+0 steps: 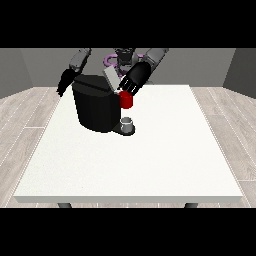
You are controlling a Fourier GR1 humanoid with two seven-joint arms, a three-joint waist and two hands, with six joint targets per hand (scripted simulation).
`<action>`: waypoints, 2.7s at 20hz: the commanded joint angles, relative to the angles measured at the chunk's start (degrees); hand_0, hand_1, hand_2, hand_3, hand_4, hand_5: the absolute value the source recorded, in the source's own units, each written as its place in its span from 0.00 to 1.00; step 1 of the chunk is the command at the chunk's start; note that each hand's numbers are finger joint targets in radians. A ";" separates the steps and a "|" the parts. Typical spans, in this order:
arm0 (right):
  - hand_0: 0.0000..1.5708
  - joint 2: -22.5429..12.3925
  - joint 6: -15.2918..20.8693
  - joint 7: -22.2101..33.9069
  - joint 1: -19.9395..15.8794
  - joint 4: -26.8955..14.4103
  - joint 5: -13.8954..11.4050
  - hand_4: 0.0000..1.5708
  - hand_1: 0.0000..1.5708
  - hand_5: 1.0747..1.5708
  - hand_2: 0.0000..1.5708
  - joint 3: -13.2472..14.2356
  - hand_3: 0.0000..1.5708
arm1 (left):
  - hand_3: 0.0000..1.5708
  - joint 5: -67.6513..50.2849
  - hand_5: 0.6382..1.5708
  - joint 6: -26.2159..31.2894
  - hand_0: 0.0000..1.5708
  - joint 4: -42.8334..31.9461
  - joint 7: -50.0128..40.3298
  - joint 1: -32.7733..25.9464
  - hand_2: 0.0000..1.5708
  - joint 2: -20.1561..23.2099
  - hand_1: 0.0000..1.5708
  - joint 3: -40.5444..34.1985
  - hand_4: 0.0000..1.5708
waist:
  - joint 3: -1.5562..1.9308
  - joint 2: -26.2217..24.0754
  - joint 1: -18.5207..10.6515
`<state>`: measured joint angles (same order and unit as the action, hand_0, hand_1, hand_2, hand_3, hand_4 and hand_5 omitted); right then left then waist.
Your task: Insert the coffee pod into the coffee machine and close the lid
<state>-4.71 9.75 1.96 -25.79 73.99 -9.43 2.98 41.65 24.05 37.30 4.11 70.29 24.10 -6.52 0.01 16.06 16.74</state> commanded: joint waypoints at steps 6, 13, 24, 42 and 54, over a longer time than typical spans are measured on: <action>0.00 0.18 0.85 -1.30 -1.13 1.01 -0.52 0.11 0.00 1.00 0.00 -0.13 0.00 | 0.76 0.65 1.00 -0.09 0.77 -1.16 2.72 3.01 0.80 3.85 0.77 -1.02 0.27 | 0.00 3.16 1.07; 0.00 0.03 -0.08 -1.51 -0.30 -0.27 0.53 0.00 0.00 1.00 0.00 0.53 0.00 | 0.76 1.13 1.00 -0.40 0.77 -1.32 2.57 3.82 0.79 3.55 0.77 -0.92 0.23 | 0.00 2.62 1.33; 0.00 -1.73 -1.43 0.60 -1.54 0.46 -0.04 0.00 0.00 1.00 0.00 0.15 0.00 | 0.70 7.25 1.00 -5.76 0.77 -1.44 3.28 2.01 0.78 3.67 0.77 3.33 0.00 | 0.00 2.41 1.74; 0.00 -0.68 0.96 1.82 -4.04 0.78 -0.04 0.05 0.00 1.00 0.00 1.14 0.00 | 0.62 5.98 1.00 -9.36 0.77 -1.76 9.06 4.49 0.75 4.56 0.77 0.04 0.00 | 0.00 5.20 1.53; 0.00 1.02 2.35 -2.10 -0.68 0.91 -1.88 0.12 0.00 1.00 0.00 -0.87 0.00 | 0.42 9.82 1.00 -13.78 0.47 -0.89 14.11 3.28 0.55 6.85 0.47 2.01 0.00 | 0.00 7.35 2.04</action>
<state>-4.97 11.31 1.11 -28.37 74.90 -10.91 2.86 50.43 13.00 36.75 17.00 75.03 30.80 -4.72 0.20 23.49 19.20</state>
